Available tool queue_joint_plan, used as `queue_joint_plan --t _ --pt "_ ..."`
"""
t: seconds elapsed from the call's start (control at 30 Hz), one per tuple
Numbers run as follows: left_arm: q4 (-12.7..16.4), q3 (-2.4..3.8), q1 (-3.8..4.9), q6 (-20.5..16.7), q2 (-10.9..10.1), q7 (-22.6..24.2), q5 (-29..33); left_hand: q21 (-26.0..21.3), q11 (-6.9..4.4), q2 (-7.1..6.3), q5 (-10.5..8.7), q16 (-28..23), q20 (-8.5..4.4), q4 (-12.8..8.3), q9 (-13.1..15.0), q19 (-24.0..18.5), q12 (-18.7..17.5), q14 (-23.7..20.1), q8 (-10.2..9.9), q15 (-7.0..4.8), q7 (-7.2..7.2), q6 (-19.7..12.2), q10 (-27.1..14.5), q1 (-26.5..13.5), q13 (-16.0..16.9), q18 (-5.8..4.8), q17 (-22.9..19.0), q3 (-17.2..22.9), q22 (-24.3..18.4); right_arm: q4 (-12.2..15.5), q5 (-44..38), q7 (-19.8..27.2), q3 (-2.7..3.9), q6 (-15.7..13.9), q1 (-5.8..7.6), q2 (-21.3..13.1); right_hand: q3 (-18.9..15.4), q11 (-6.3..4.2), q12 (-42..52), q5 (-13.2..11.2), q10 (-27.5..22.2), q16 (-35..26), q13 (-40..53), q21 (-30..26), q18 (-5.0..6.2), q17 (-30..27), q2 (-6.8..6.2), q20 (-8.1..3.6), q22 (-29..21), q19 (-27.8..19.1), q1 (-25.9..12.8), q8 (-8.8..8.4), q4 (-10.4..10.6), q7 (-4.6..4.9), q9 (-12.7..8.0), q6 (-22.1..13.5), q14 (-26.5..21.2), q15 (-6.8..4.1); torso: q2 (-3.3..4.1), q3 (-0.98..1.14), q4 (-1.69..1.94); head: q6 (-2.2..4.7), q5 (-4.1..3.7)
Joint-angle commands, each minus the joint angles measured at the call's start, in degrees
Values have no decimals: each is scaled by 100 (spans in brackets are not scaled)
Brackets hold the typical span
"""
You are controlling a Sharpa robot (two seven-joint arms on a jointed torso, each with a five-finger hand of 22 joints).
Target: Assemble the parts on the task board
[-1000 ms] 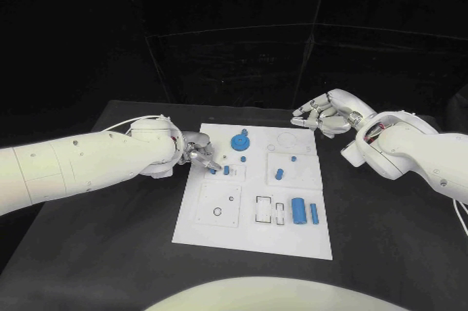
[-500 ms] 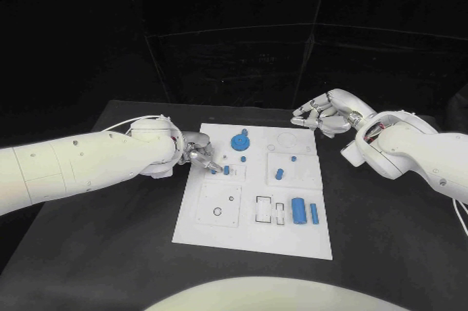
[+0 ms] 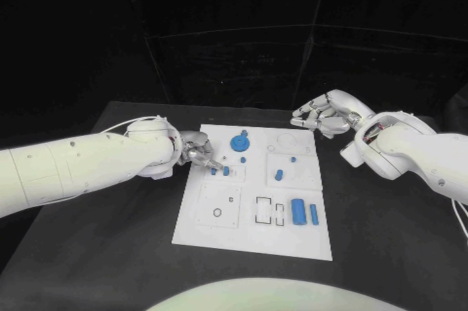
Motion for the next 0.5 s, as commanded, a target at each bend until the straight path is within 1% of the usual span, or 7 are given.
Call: queue_joint_plan --t 0.03,0.1,0.13,0.17,0.27,0.37,0.5 --pt "53 5 8 -857 -44 221 1179 -823 207 -98 19 -404 128 83 -168 -366 -664 349 -230 184 217 -394 -698 126 -663 200 745 -105 -917 -3 17 31 3 30 7 9 -4 -7 -13 21 -31 -26 -9 -40 98 -5 54 8 -6 -9 -20 38 21 18 -4 -40 -4 21 3 -8 -3 21 -10" --pt "76 6 11 -1103 -72 360 1682 -2056 409 -156 66 -1144 278 179 -340 -955 -949 -74 -424 355 431 -809 -1220 302 -842 415 -211 -184 -2228 -8 18 37 3 32 3 11 -39 -5 -6 38 -32 -32 -14 -46 98 -3 42 9 -11 -7 -41 38 44 20 -5 -45 -2 22 2 -5 0 24 -13" --pt "84 6 13 -1201 -83 438 1853 -2429 491 -190 75 -1350 341 218 -414 -1114 -1034 -198 -484 431 519 -965 -1403 401 -915 474 -456 -225 -2600 -10 19 40 3 33 2 13 -66 -3 -2 37 -32 -37 -15 -48 98 -3 26 9 -12 -4 -54 38 57 21 -5 -47 0 23 2 -5 0 26 -13" --pt "89 7 15 -1286 -92 509 1986 -2612 526 -215 77 -1445 374 236 -458 -1177 -1059 -254 -500 472 556 -1034 -1478 487 -956 511 -572 -252 -2777 -13 19 42 3 34 0 15 -77 -3 0 34 -32 -38 -16 -50 98 -2 20 9 -13 -4 -59 39 62 21 -5 -48 0 23 0 -2 -2 29 -14" --pt "94 7 19 -1439 -108 697 2194 -2981 622 -271 80 -1916 483 236 -582 -1317 -1113 -565 -498 556 641 -1180 -1698 848 -1085 566 -1148 -318 -3075 -17 20 44 3 33 -3 17 -94 -2 4 29 -33 -39 -17 -51 98 1 12 10 -14 -2 -66 39 70 22 -5 -48 2 24 3 -1 -10 34 -23" --pt "82 8 26 -1568 -97 1056 2299 -3107 652 -252 78 -1944 546 165 -682 -1285 -1078 -586 -447 581 682 -1227 -1799 1229 -1169 584 -1211 -301 -3172 -22 21 43 3 30 -6 17 -102 -2 6 28 -32 -41 -18 -51 97 1 12 10 -12 0 -72 40 76 22 -5 -49 2 24 6 0 -6 42 -39" --pt "30 8 30 -1634 0 1407 1941 -3229 682 -217 81 -2051 575 -46 -803 -1286 -1060 -702 -381 606 703 -1225 -1988 1760 -1273 587 -1388 -154 -3259 -26 21 40 3 28 -7 23 -104 -2 6 28 -32 -41 -18 -51 97 0 12 10 -11 0 -73 40 78 22 -5 -49 2 24 8 1 -4 55 -56"
